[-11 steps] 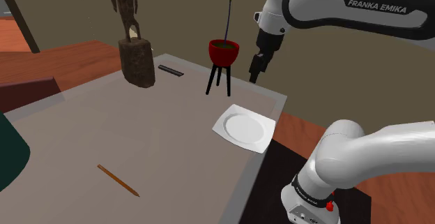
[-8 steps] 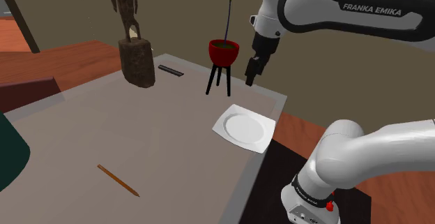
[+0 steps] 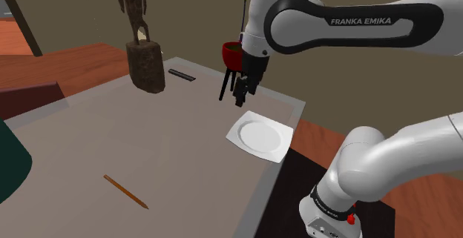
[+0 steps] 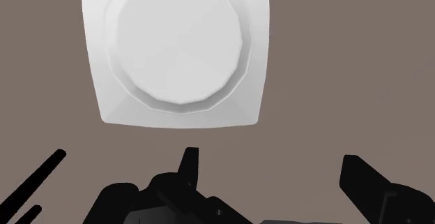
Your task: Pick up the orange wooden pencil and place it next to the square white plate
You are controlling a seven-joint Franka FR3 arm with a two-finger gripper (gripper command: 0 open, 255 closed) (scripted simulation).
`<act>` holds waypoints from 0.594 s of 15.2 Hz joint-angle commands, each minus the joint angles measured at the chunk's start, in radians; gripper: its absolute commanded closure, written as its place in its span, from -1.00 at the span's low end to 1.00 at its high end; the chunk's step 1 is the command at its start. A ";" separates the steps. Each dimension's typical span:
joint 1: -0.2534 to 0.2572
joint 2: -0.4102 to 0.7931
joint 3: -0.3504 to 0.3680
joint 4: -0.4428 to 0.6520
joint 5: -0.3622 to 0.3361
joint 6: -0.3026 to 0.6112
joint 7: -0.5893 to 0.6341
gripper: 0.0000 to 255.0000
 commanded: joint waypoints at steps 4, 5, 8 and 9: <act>0.034 0.128 0.066 0.021 0.057 0.107 0.072 -1.00; 0.041 0.155 0.079 0.029 0.067 0.127 0.085 -1.00; 0.058 0.239 0.115 0.059 0.090 0.183 0.125 -1.00; 0.064 0.268 0.127 0.072 0.096 0.201 0.138 -1.00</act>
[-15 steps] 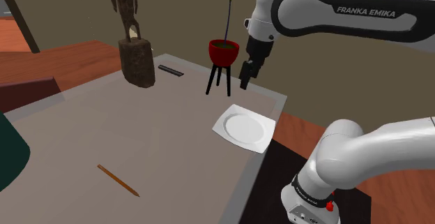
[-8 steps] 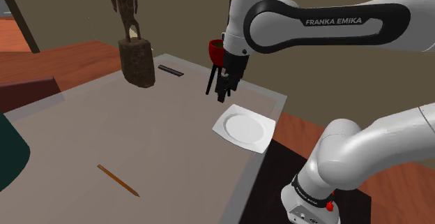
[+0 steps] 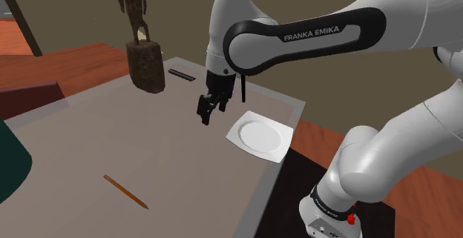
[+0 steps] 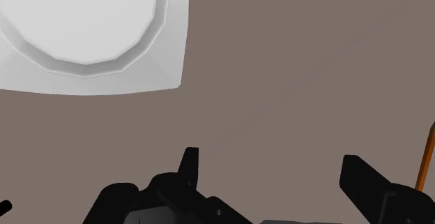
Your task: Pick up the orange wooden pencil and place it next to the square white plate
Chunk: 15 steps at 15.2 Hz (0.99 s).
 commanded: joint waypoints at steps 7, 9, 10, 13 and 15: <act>0.045 0.242 0.096 0.115 0.025 0.141 0.116 -1.00; 0.056 0.308 0.116 0.158 0.019 0.167 0.145 -1.00; 0.062 0.342 0.125 0.181 0.015 0.179 0.160 -1.00; 0.084 0.444 0.147 0.257 -0.004 0.210 0.206 -1.00; 0.101 0.513 0.159 0.313 -0.021 0.227 0.237 -1.00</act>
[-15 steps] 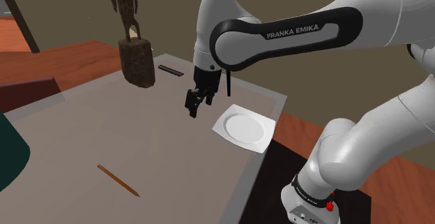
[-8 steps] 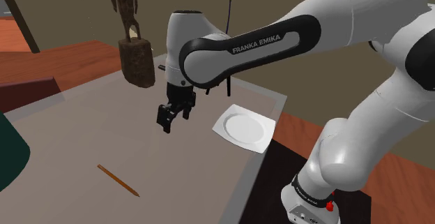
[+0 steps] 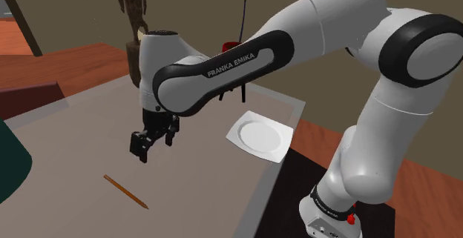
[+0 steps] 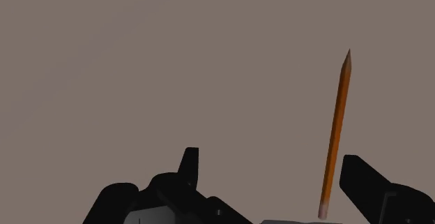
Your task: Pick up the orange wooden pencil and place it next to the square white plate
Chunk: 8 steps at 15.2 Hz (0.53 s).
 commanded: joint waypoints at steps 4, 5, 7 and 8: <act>0.051 0.178 0.018 0.161 -0.047 0.026 0.074 -1.00; 0.064 0.214 0.019 0.196 -0.057 0.028 0.088 -1.00; 0.091 0.286 0.020 0.272 -0.076 0.029 0.114 -1.00; 0.098 0.301 0.020 0.288 -0.079 0.029 0.118 -1.00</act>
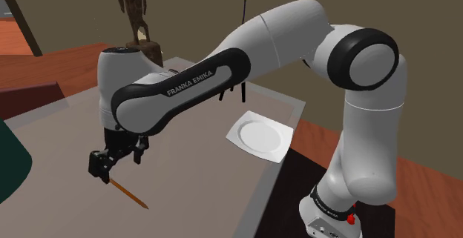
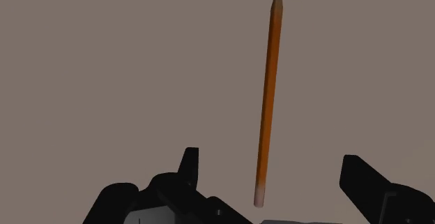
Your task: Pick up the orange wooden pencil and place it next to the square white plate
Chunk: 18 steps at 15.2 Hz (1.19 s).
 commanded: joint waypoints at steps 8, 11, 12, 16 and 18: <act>0.032 0.090 -0.010 0.019 -0.030 0.072 0.023 -1.00; 0.033 0.090 -0.010 0.019 -0.030 0.072 0.023 -1.00; 0.033 0.090 -0.010 0.019 -0.030 0.072 0.023 -1.00; 0.033 0.090 -0.010 0.019 -0.030 0.072 0.023 1.00; 0.033 0.090 -0.010 0.019 -0.030 0.072 0.023 1.00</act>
